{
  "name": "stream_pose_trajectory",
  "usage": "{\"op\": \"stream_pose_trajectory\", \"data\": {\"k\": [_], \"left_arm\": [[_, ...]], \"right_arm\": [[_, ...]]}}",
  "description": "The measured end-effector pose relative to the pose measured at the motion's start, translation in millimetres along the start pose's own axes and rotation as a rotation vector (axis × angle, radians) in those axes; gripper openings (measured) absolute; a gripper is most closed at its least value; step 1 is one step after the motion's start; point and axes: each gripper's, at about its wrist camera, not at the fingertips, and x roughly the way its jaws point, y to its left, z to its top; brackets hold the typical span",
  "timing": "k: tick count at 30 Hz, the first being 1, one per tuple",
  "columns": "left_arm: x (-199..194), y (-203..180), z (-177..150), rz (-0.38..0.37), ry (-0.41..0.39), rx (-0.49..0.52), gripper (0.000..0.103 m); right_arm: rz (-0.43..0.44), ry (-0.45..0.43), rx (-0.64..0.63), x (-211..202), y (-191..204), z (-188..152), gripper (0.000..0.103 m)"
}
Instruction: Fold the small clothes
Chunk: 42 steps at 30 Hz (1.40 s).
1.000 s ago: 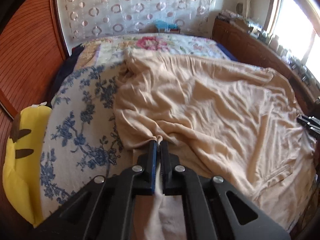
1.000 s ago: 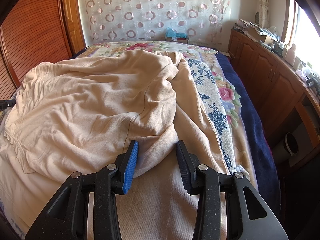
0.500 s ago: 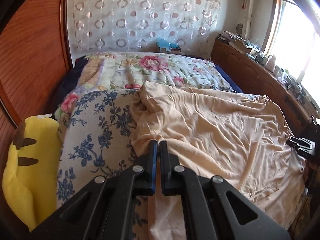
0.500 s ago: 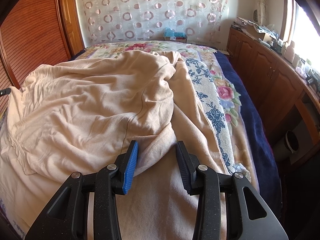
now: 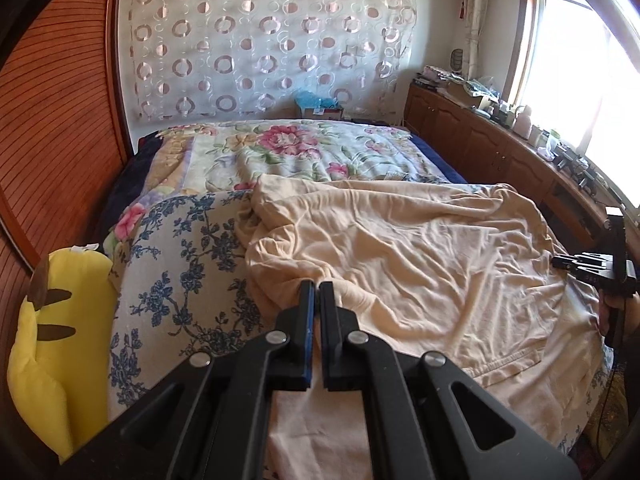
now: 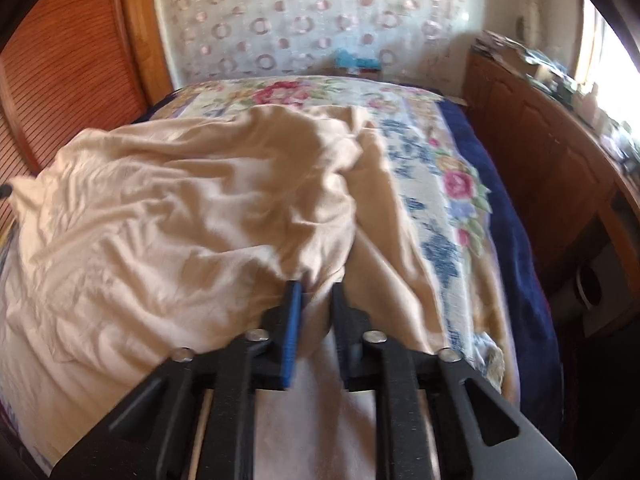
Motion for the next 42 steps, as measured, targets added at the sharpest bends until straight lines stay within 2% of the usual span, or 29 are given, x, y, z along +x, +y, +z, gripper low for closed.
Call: {"op": "stream_pose_trajectory", "data": {"k": [3,10,13,21,30,32,34,38,42], "left_arm": [[-4.1,-3.7,0.6,0.002,-0.007,0.010,0.000],[-42.6,-7.6,5.6,-0.036,-0.090,-0.008,0.000],[-64.6,-10.2,4.3,-0.062,-0.120,-0.017,0.000],[-122.9,-16.8,-27.4,-0.102,-0.160,-0.023,0.000],[-165.9,-31.0,-79.7,-0.136,-0.113,-0.025,0.000],[-163.8,-33.9,-93.7,-0.114,-0.085,-0.018,0.000],[-153.5,-34.7,-108.2,-0.079,-0.051,-0.005,0.000],[-124.8,-30.1,-137.3,-0.049,0.032,-0.036,0.000],[-114.9,-31.6,-151.8,-0.042,0.057,-0.037,0.000]], "right_arm": [[0.006,-0.007,-0.019,-1.6,2.3,1.5,0.003],[0.009,-0.183,-0.006,-49.7,-6.8,17.1,0.002],[0.010,-0.227,-0.013,-73.1,-10.2,26.7,0.002],[0.017,-0.293,-0.044,-137.6,-10.1,25.9,0.002],[0.013,-0.285,-0.112,-199.3,-9.1,-2.7,0.002],[0.007,-0.269,-0.120,-203.6,-10.1,-10.1,0.002],[-0.028,-0.232,-0.141,-194.4,-10.2,-17.7,0.002],[-0.092,-0.108,-0.150,-143.0,-14.8,-43.4,0.002],[-0.091,-0.032,-0.114,-107.2,-23.8,-65.0,0.002]]}}
